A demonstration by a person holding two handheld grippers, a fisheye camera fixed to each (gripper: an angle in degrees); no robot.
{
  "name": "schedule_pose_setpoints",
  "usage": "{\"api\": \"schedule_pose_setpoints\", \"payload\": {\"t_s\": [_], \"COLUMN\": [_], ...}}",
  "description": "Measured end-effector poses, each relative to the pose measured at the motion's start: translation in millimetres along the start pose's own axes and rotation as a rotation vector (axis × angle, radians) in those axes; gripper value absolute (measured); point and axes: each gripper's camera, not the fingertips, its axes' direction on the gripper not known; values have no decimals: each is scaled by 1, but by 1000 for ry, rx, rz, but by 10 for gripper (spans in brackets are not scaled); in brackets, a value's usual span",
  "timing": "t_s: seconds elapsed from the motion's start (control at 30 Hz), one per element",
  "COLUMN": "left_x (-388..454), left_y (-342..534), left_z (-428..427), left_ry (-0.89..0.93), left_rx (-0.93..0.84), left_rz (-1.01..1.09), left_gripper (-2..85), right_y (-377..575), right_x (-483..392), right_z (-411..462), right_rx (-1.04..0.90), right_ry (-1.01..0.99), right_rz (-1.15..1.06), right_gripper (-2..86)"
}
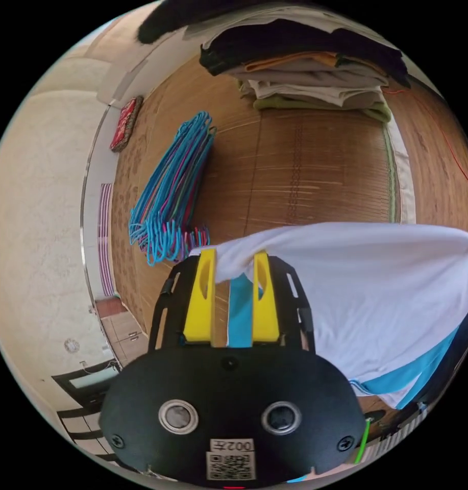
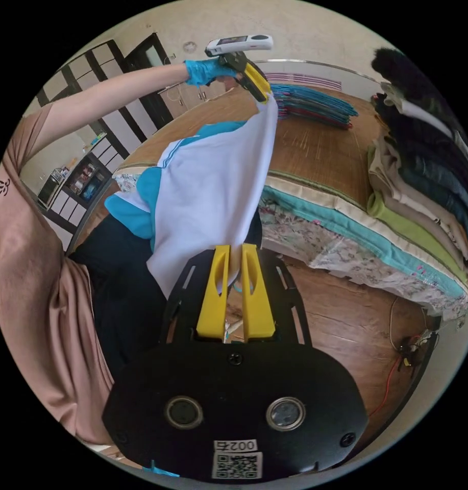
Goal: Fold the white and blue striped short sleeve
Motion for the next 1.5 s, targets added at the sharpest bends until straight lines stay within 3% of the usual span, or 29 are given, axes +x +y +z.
{"api": "schedule_pose_setpoints", "payload": {"t_s": [0.17,0.47,0.7,0.93,1.23,1.5], "left_x": [-27,-25,33,107,182,226], "left_y": [20,124,257,388,488,536], "left_z": [-16,-37,-55,-83,-119,-126], "left_ry": [-78,62,190,397,627,658], "left_rx": [72,134,109,161,248,286], "left_rz": [-120,-336,-412,-515,-478,-556], "left_gripper": [70,66,63,62,101,58], "right_y": [13,53,90,118,147,172], "right_x": [17,40,50,48,41,44], "right_z": [0,-29,-64,-65,-55,-45], "right_rx": [-23,-39,86,92,67,112], "right_ry": [8,114,-48,-129,-109,-115], "right_rz": [18,7,-19,-43,-25,63], "right_gripper": [53,63,94,126,133,73]}}
